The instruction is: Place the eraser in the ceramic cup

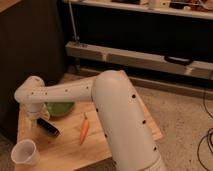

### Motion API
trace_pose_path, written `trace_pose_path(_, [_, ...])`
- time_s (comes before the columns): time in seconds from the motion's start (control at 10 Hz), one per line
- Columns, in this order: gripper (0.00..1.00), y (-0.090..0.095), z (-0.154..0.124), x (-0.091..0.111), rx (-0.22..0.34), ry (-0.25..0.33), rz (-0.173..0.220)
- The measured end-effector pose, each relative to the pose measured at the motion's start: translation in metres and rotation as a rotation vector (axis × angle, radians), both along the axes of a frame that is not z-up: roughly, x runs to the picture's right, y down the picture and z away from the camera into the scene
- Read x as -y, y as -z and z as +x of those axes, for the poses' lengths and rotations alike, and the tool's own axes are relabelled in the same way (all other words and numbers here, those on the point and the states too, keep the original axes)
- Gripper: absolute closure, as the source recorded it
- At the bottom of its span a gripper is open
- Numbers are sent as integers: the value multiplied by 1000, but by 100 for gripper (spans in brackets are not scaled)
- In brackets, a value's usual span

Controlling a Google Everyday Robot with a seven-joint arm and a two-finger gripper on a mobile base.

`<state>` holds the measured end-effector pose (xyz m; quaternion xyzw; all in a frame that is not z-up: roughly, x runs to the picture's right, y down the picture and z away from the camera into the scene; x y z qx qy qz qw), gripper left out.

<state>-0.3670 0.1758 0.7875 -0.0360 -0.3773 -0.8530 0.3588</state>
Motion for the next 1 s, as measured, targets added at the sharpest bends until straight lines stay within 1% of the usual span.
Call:
trace_pose_path(0.3, [39,-12,-5,-9,-12,9,3])
trace_pose_path(0.6, [39,-17,-18,-15,-21,29,9])
trace_pose_path(0.7, [44,-20,-20,-19,-35,36,4])
trace_pose_path(0.8, [51,-23,-19,-23,-50,42,-4])
trace_pose_path(1.0, [73,-26,-13,-36,-82,53,-22])
